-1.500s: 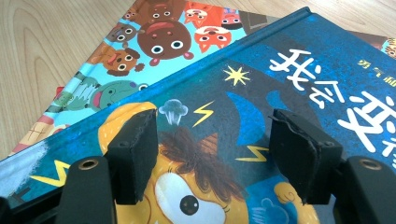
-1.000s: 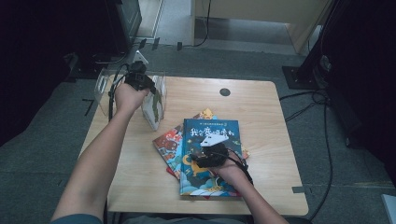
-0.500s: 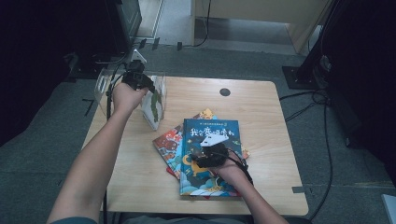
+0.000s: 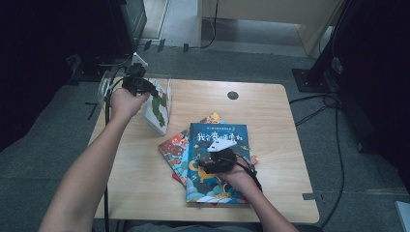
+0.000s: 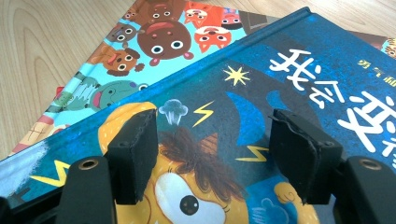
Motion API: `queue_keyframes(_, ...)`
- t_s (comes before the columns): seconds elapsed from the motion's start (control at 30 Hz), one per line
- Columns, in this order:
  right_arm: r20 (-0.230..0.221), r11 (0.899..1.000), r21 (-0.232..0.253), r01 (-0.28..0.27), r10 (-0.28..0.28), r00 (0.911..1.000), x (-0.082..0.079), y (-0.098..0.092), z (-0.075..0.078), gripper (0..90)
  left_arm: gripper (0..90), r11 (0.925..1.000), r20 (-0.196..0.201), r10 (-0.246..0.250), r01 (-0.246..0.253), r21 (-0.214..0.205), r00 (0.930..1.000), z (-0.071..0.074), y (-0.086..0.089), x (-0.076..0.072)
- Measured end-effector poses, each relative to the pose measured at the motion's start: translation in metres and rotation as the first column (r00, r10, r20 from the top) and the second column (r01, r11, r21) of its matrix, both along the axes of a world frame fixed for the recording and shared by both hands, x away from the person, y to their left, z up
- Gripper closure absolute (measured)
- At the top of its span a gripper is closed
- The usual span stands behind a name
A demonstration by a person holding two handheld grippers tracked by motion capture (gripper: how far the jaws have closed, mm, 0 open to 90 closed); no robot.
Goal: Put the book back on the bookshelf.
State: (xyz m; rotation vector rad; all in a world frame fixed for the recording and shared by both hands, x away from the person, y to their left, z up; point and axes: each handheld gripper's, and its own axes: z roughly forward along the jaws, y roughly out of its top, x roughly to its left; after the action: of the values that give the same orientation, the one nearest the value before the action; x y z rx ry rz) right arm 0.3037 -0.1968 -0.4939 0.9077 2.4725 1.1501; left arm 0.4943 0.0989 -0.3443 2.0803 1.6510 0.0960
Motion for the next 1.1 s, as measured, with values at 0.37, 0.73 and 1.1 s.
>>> queue_keyframes(0.37, -0.001, 1.0, 0.001, -0.003, 0.003, 1.0, 0.0, 0.0, 0.0, 32.7, 55.6, 0.9969, 0.043, -0.071, 0.072, -0.032, 0.9966, 0.003, 0.014, -0.026)
queue_keyframes(0.73, -0.017, 1.0, 0.005, -0.002, 0.002, 0.9999, 0.001, -0.005, 0.002, 39.1, 51.8, 0.9897, 0.065, -0.132, 0.135, -0.048, 0.9891, -0.004, 0.015, -0.054)
queue_keyframes(1.1, -0.024, 1.0, 0.027, 0.012, -0.011, 0.9996, 0.005, -0.014, 0.009, 40.8, 49.6, 0.9793, 0.071, -0.185, 0.19, -0.07, 0.9802, -0.014, 0.009, -0.075)
